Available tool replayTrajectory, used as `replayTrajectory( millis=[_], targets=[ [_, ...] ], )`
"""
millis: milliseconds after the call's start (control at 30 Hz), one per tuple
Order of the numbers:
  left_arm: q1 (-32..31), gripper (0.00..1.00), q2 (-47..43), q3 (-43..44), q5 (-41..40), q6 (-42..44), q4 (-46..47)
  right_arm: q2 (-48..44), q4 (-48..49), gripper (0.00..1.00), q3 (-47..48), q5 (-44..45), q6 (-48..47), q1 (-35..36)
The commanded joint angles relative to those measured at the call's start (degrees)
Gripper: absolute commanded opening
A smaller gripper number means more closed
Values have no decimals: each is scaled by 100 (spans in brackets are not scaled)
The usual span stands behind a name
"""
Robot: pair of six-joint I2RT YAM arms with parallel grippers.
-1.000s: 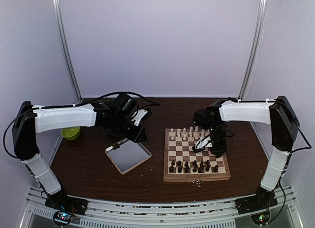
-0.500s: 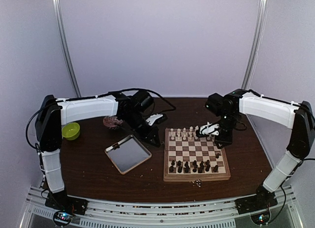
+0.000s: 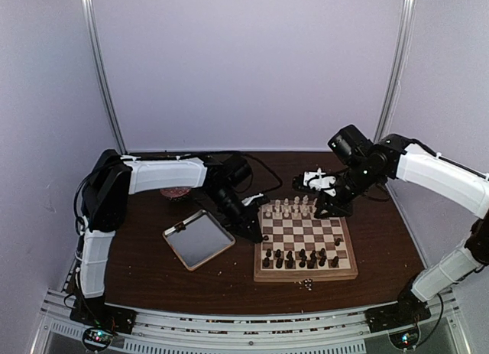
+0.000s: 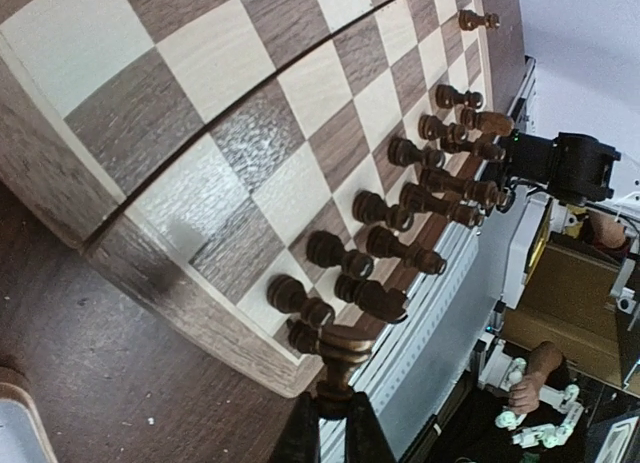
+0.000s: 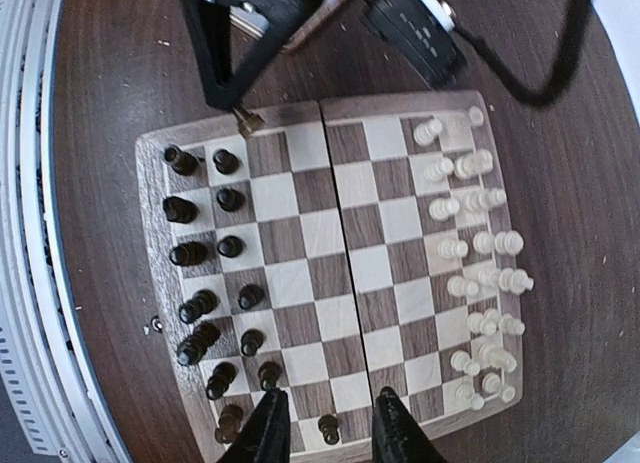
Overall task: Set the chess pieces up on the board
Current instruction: Pass from the left arm to the right
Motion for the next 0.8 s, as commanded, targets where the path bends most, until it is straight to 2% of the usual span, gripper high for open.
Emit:
replayTrajectory(
  millis=[0, 367, 767],
  targets=[
    [36, 7, 161, 186, 702, -517, 324, -120, 830, 32, -227, 177, -176, 440],
    [90, 7, -106, 204, 1205, -776, 590, 546, 1346, 39, -158, 494, -465, 1366],
    [99, 8, -268, 194, 1484, -733, 589, 991, 1395, 40, -79, 761, -709, 1740]
  ],
)
